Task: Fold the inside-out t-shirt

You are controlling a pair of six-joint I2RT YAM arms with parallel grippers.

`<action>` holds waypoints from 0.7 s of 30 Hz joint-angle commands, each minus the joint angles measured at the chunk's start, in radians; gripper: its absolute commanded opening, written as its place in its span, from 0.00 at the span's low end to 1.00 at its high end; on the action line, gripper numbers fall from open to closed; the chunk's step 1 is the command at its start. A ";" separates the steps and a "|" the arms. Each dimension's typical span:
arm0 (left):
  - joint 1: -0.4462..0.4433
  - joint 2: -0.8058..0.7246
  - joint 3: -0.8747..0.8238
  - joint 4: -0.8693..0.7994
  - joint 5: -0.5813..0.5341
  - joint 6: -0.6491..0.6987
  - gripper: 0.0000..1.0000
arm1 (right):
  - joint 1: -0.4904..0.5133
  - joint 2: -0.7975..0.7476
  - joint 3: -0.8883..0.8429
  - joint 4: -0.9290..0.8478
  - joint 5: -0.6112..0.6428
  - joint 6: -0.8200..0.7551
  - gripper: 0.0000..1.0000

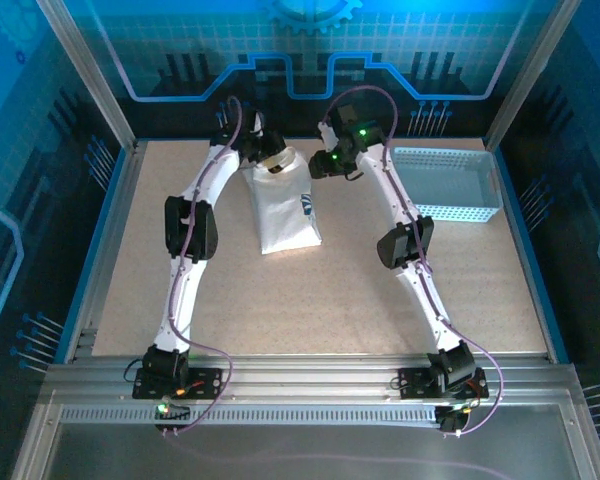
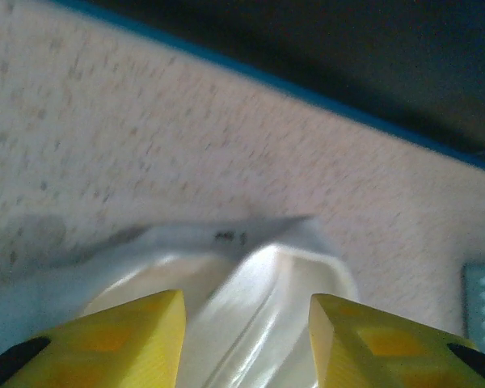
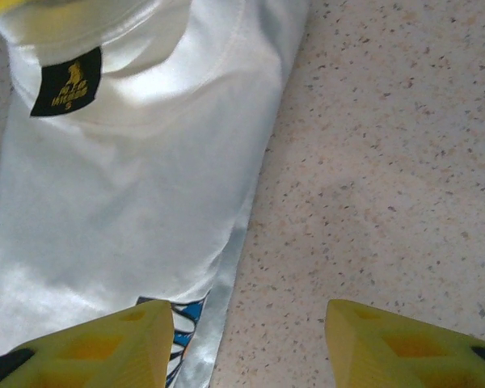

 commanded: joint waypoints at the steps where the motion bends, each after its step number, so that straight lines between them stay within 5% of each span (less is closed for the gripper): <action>1: 0.004 0.005 0.115 0.056 0.053 -0.021 0.50 | 0.036 -0.022 0.070 -0.073 0.005 -0.027 0.54; 6: 0.028 -0.142 0.034 -0.050 0.032 -0.028 0.64 | 0.042 0.008 0.071 -0.079 0.018 0.018 0.59; 10: 0.050 -0.324 -0.289 -0.125 -0.084 -0.046 0.73 | 0.024 0.034 0.071 -0.027 -0.046 0.061 0.66; 15: 0.075 -0.426 -0.604 -0.015 -0.087 -0.065 0.86 | -0.011 0.078 0.069 0.117 -0.156 0.126 0.74; 21: 0.083 -0.331 -0.568 -0.002 -0.038 -0.059 0.86 | -0.053 0.149 0.069 0.280 -0.246 0.203 0.75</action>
